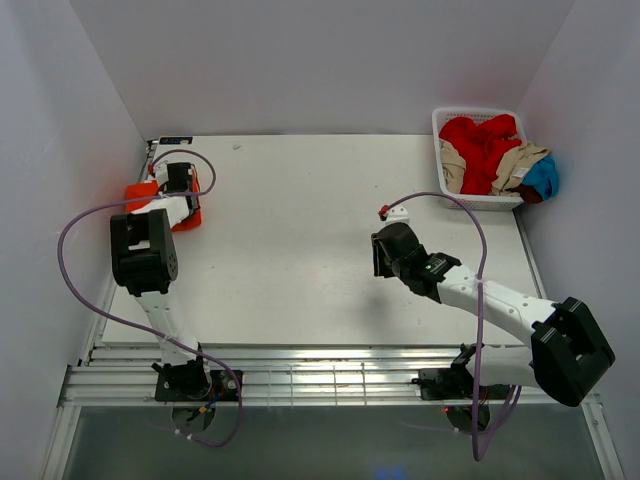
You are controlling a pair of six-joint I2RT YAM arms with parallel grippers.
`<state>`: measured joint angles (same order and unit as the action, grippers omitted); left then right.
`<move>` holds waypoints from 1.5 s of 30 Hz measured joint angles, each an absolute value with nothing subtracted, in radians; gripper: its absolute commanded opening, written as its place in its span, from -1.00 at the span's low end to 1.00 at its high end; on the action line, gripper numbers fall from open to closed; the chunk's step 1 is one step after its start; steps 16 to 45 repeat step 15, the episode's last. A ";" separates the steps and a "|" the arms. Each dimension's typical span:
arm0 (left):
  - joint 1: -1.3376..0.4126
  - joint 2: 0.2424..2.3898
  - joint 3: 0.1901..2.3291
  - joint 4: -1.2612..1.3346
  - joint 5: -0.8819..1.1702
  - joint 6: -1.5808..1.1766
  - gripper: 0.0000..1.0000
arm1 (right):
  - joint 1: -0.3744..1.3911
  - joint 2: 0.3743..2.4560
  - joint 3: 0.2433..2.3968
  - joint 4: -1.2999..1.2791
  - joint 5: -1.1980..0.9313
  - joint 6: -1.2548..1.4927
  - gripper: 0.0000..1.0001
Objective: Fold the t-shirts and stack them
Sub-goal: Put the neatly folded tshirt into the corner of the board with the left arm
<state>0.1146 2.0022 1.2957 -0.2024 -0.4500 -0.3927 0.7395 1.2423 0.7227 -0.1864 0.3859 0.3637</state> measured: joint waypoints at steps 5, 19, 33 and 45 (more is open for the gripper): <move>0.111 1.979 1.264 -0.167 -0.425 -0.377 -1.00 | 0.745 1.243 0.723 -0.186 0.389 0.364 -0.14; -0.187 1.745 1.137 0.026 -0.529 -0.251 -0.24 | 0.756 1.243 0.722 -0.182 0.392 0.358 -0.18; -0.187 1.745 1.137 0.026 -0.529 -0.251 -0.24 | 0.756 1.243 0.722 -0.182 0.392 0.358 -0.18; -0.187 1.745 1.137 0.026 -0.529 -0.251 -0.24 | 0.756 1.243 0.722 -0.182 0.392 0.358 -0.18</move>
